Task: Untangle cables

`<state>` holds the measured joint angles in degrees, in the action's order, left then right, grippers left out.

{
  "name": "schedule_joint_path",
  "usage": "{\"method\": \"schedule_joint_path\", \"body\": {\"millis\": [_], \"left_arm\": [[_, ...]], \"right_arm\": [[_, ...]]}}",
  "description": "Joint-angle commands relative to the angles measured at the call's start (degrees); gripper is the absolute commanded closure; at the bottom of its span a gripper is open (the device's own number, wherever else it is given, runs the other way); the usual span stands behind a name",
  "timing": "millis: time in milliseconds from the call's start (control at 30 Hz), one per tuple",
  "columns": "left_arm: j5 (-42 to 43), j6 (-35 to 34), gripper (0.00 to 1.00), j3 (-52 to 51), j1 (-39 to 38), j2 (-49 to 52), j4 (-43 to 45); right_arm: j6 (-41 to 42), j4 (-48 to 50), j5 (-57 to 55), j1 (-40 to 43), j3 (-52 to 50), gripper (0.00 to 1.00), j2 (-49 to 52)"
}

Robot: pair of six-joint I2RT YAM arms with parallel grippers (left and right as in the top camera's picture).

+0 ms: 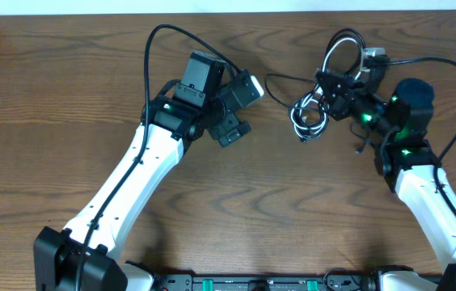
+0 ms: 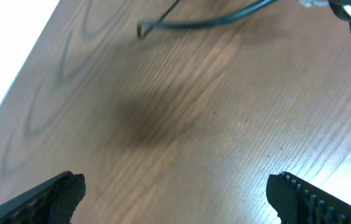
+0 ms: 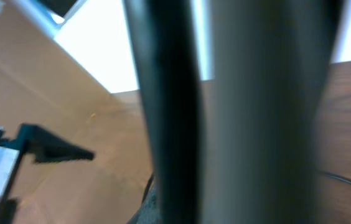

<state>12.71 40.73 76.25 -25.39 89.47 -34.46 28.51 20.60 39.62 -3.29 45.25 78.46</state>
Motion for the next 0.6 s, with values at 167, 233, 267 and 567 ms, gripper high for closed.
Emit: {"method": "schedule_joint_path", "body": {"millis": [167,233,267,567], "left_arm": [[8.9,12.6,0.02,1.1,-0.1,-0.1,3.7],[11.3,12.6,0.02,1.1,-0.1,-0.1,3.8],[13.2,12.6,0.02,1.1,-0.1,0.0,3.7],[25.5,12.6,0.02,1.1,-0.1,0.2,3.7]], "right_arm": [[0.7,0.9,17.9,1.1,0.4,0.99,-1.3],[0.6,1.8,19.0,1.1,0.4,0.99,-1.3],[0.6,2.8,20.1,1.1,0.4,0.99,-1.3],[3.4,8.2,22.9,1.0,0.4,0.99,-1.3]]}}
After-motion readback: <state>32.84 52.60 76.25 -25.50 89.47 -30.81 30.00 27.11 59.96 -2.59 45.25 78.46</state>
